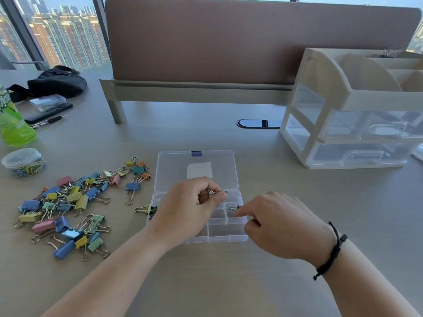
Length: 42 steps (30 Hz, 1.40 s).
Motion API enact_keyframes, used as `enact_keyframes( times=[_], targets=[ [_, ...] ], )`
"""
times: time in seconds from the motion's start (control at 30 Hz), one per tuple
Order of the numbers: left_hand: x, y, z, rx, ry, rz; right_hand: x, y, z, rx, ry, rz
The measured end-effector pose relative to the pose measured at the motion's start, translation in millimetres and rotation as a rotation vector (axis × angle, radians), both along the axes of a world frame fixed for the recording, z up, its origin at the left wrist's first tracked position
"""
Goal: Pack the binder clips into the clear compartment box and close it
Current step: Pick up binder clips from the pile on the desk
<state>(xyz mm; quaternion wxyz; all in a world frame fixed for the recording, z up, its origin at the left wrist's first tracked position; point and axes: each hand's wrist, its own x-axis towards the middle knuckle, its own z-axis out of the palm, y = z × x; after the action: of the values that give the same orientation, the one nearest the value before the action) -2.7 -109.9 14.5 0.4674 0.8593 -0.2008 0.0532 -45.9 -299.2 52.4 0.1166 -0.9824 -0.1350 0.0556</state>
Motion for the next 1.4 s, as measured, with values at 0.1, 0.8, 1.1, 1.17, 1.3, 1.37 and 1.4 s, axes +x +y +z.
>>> enact_keyframes(
  times=[0.1,0.8,1.1,1.17,1.3,1.37,1.4],
  targets=[
    [-1.7,-0.2,0.6,0.021,-0.013,-0.02,1.8,-1.6,-0.5,0.04,0.014,-0.019],
    [0.6,-1.0,-0.5,0.088,-0.027,-0.038,15.9,-5.7,-15.8,0.34,-0.123,-0.178],
    [1.1,-1.6,-0.2,0.074,-0.01,-0.036,34.5,6.4,-17.1,0.344,-0.02,-0.306],
    [0.9,-1.1,0.3,0.068,-0.003,-0.046,38.5,7.2,-14.2,0.336,0.036,-0.317],
    [0.8,-0.9,1.1,0.063,0.011,-0.055,44.2,9.0,-7.7,0.302,0.12,-0.298],
    [1.2,-1.3,0.8,0.055,0.017,-0.053,47.5,11.4,-3.8,0.25,0.147,-0.294],
    [1.3,-1.7,0.8,0.048,0.02,-0.053,49.1,12.9,-1.9,0.212,0.153,-0.287]
  ],
)
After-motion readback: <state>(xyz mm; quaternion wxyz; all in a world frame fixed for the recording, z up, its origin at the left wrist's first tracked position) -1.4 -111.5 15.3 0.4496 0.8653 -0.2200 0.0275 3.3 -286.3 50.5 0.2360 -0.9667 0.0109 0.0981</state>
